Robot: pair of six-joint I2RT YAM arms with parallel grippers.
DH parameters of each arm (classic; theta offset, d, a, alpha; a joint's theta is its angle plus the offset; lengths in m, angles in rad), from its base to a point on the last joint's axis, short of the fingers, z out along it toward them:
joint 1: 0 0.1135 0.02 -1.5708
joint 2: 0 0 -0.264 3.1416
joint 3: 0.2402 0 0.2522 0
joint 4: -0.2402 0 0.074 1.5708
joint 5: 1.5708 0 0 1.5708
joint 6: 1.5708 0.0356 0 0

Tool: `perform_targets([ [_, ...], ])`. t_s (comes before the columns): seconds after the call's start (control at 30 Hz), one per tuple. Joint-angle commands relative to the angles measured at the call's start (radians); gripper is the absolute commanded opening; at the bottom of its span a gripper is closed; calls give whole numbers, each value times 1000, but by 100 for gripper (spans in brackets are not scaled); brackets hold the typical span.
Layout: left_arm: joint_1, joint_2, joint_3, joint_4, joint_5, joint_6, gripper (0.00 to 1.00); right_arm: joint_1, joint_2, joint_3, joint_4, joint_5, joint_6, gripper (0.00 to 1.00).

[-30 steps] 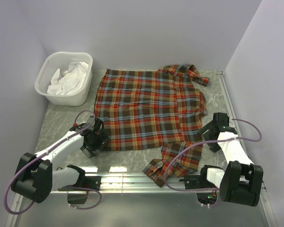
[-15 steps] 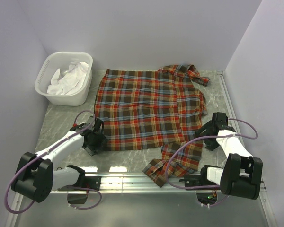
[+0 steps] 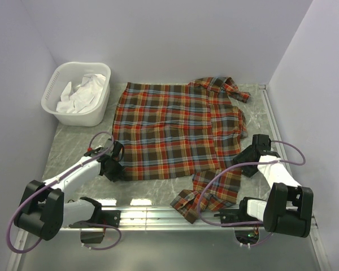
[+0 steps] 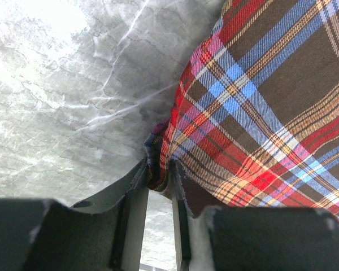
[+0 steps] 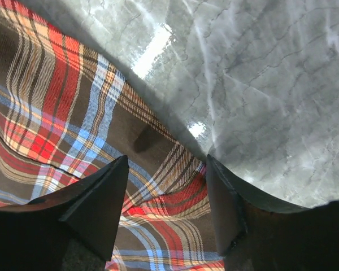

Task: Fold and stack the long sleeve shirts
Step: Fold the shirt

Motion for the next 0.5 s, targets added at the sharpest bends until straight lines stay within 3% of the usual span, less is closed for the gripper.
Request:
perform_targets([
  [0.0, 1, 10, -7, 26, -24, 13, 28, 25, 16, -28, -6, -33, -4, 63],
  [0.17, 1, -1, -11, 26, -24, 11, 29, 42, 37, -17, -12, -26, -9, 58],
  [0.27, 1, -13, -5, 12, -40, 13, 29, 45, 24, -13, -23, -10, -9, 46],
  [0.47, 1, -52, 25, -48, -85, 6, 27, 43, -38, 24, -92, 30, -35, 0],
])
